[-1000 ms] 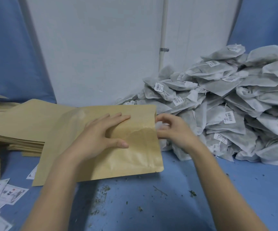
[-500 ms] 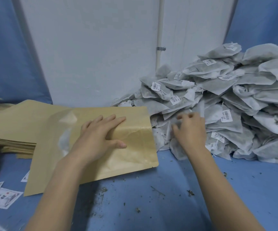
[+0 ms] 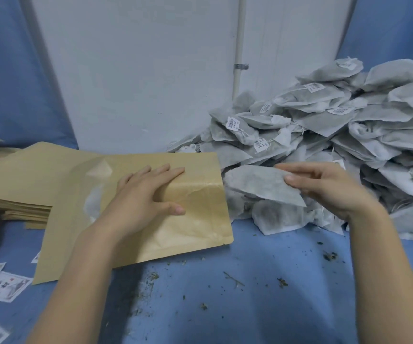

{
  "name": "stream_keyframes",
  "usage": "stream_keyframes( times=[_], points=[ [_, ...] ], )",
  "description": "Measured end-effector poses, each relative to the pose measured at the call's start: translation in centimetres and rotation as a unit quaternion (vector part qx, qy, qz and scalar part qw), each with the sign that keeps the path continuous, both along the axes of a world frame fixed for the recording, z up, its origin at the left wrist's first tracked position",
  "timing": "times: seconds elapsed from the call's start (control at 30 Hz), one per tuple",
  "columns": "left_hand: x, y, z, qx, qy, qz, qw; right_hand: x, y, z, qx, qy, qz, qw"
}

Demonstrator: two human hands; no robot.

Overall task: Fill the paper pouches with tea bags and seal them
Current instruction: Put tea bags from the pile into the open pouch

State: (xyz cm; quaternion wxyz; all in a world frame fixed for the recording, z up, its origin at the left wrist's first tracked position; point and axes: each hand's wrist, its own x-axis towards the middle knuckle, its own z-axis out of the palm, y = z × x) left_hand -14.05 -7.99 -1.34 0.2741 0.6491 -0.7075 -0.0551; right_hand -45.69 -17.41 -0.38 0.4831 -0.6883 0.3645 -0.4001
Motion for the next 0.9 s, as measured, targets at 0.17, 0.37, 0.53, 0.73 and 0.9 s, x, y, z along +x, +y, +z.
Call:
stream_keyframes(
  times=[0.17, 0.37, 0.53, 0.73, 0.9],
  points=[
    [-0.7, 0.6, 0.7, 0.016, 0.020, -0.060, 0.998, 3.1, 0.6, -0.4, -0.036, 0.047, 0.035, 0.998],
    [-2.5, 0.3, 0.7, 0.008, 0.007, -0.099, 0.995, 11.3, 1.9, -2.4, -0.108, 0.113, -0.016, 0.988],
    [-1.6, -0.1, 0.0, 0.037, -0.029, -0.083, 0.995, 12.9, 1.9, -3.3, -0.071, 0.149, -0.005, 0.986],
    [-0.7, 0.0, 0.1, 0.020, -0.011, -0.044, 0.999, 6.4, -0.1, -1.5, -0.153, 0.131, -0.258, 0.945],
    [-0.8, 0.2, 0.3, 0.012, 0.000, -0.039, 0.999, 4.2, -1.4, -2.9, -0.082, 0.350, -0.432, 0.827]
  ],
)
